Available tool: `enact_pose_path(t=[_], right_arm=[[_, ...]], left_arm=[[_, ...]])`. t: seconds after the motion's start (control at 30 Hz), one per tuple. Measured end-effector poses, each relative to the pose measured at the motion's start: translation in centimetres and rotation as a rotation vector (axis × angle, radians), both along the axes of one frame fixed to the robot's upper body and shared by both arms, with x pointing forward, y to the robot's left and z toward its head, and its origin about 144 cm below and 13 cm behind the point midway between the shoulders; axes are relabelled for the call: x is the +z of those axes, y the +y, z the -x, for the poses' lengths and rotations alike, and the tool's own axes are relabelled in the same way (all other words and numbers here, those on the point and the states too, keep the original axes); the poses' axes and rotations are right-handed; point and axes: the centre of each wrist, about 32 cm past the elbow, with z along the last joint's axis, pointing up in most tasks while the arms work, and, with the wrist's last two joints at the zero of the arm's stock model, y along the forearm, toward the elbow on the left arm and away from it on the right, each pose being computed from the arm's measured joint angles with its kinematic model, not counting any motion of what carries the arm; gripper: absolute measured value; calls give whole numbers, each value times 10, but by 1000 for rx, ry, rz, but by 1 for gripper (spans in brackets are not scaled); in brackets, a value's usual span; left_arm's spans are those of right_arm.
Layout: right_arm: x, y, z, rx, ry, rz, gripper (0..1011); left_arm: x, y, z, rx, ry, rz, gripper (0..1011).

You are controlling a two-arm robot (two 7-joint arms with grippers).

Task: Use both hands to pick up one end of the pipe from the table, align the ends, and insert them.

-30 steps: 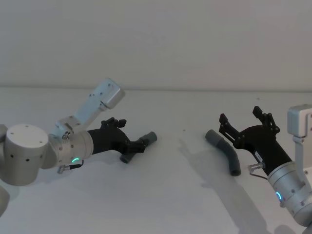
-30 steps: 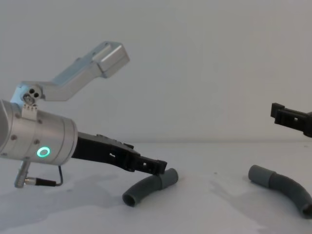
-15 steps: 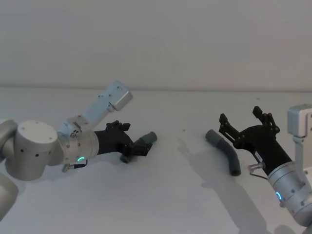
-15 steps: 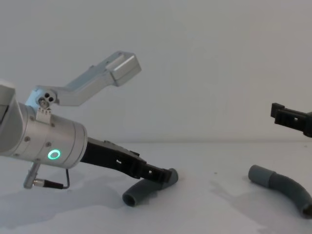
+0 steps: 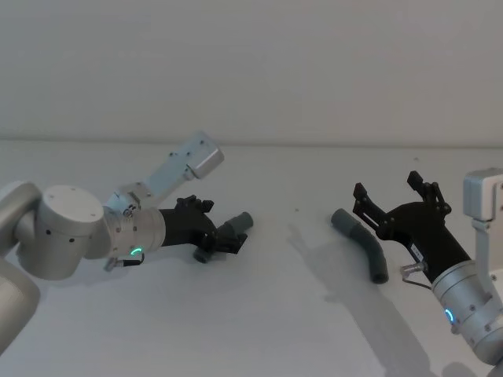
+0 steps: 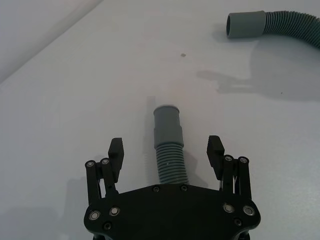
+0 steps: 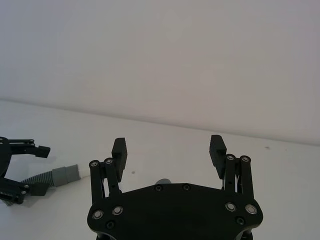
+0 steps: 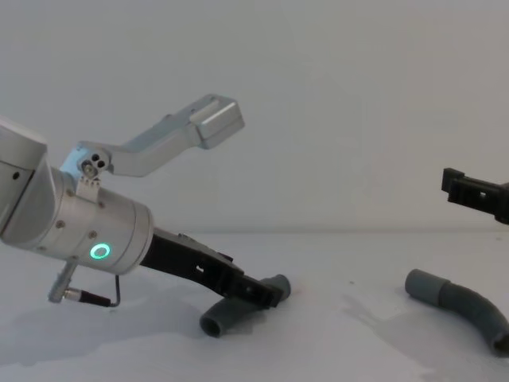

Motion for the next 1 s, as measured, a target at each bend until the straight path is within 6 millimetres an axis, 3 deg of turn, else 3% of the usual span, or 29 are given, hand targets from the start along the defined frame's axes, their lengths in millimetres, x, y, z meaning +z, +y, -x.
enact_pose_path(t=[1.0], right_arm=[[0,0,0,0,0,0,1000]], left_arm=[[-9,-14,-14,-37,35,-8,1001]])
